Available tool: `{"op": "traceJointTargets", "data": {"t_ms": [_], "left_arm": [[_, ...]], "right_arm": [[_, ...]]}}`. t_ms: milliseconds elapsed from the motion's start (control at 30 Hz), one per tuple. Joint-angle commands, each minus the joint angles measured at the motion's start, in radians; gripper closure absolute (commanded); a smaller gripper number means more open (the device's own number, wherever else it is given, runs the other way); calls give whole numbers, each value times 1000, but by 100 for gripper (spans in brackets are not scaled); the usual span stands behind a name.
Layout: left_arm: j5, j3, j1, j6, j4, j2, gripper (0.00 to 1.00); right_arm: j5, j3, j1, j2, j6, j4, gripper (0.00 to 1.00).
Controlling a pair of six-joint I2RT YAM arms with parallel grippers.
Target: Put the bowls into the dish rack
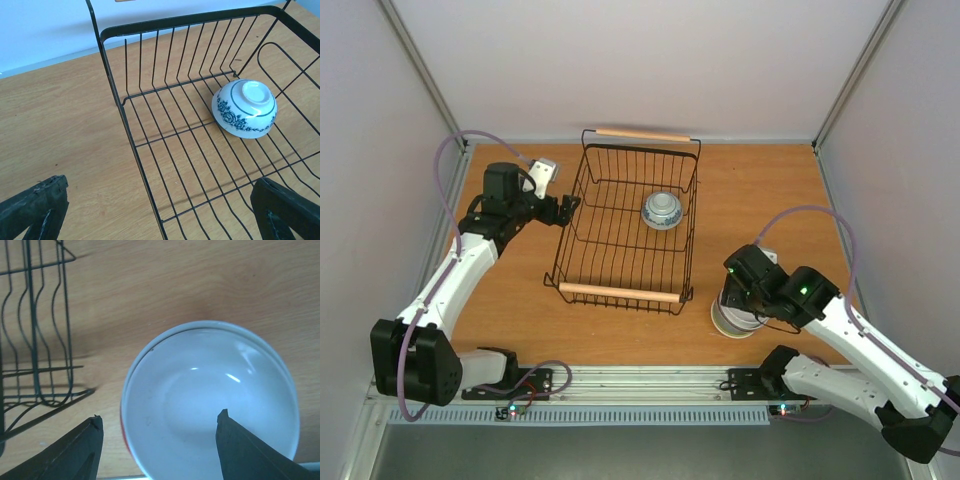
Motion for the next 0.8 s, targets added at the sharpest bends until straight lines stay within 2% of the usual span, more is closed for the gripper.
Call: {"op": "traceJointTargets", "data": {"t_ms": [0,333,467,767], "left_arm": [[-7,3,-6,7,14,10,1],[-9,1,-9,11,15,13,1],[-14,1,-11,13,15,14,1],[-16,-1,-11,16,17,11,1]], "right_arm": [[-75,3,11,-19,2,14,37],[-141,-24,13,35,-40,32,38],[-160,-38,13,68,-55,65,51],[-183,-49,17,94,-76,87,63]]}}
